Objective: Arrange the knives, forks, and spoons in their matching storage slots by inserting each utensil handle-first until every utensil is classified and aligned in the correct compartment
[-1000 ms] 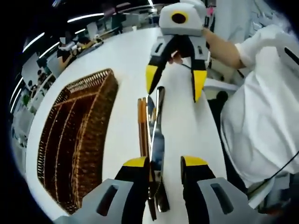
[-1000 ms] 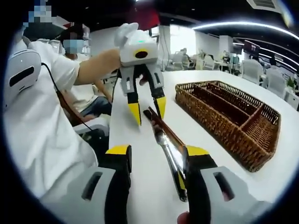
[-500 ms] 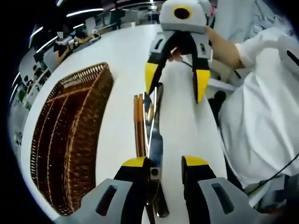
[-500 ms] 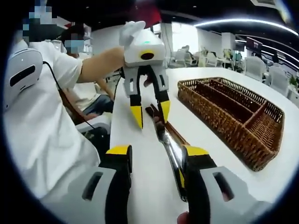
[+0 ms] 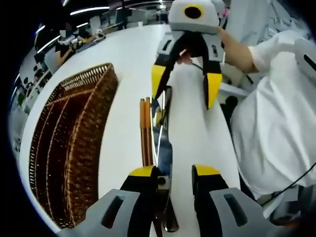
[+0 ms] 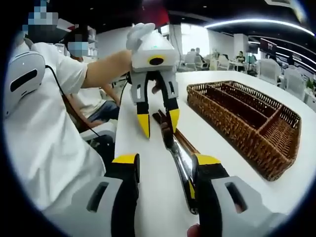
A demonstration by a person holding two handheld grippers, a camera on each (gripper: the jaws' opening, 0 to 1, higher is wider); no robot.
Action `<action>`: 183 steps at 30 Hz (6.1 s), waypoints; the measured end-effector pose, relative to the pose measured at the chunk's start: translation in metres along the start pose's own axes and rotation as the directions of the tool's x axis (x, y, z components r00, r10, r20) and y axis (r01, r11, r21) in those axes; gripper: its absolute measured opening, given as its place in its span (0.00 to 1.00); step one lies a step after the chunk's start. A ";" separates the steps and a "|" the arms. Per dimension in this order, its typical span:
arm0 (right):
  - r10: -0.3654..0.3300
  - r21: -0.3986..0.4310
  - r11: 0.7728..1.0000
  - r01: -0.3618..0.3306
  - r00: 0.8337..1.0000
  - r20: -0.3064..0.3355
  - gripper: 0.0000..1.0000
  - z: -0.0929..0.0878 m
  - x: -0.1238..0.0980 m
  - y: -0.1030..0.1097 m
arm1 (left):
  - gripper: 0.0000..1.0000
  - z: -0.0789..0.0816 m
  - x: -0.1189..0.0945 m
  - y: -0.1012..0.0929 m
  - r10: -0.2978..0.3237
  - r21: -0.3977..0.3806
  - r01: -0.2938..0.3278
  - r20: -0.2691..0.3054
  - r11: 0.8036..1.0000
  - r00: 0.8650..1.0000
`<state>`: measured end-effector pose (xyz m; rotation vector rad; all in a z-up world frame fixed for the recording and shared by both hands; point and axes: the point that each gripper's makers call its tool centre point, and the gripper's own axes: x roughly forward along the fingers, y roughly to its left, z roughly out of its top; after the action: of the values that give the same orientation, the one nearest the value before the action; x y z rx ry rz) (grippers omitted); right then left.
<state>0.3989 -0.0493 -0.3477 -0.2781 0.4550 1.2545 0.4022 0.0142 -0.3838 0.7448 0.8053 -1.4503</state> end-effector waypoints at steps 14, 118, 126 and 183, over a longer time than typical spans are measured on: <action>-0.001 -0.001 1.000 0.001 1.000 0.002 0.44 0.000 -0.001 0.004 | 0.29 -0.002 0.001 -0.004 -0.002 0.005 0.002 -0.013 1.000 1.000; -0.089 -0.444 0.895 -0.053 0.952 -0.292 0.25 -0.001 0.011 -0.014 | 0.05 -0.007 -0.001 0.018 -0.010 -0.135 0.007 -0.025 0.991 1.000; -0.155 -0.573 0.817 -0.065 0.933 -0.326 0.22 -0.004 0.015 -0.016 | 0.05 -0.008 -0.001 0.017 -0.048 -0.190 0.047 0.001 0.981 0.999; -0.359 -0.838 0.537 -0.096 0.873 -0.331 0.14 -0.022 0.030 -0.025 | 0.04 -0.009 0.001 0.018 -0.176 -0.325 0.190 0.070 0.927 0.982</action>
<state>0.4255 -0.0415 -0.3824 -1.4729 0.1828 1.1586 0.4195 0.0207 -0.3903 0.3920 1.0785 -1.4406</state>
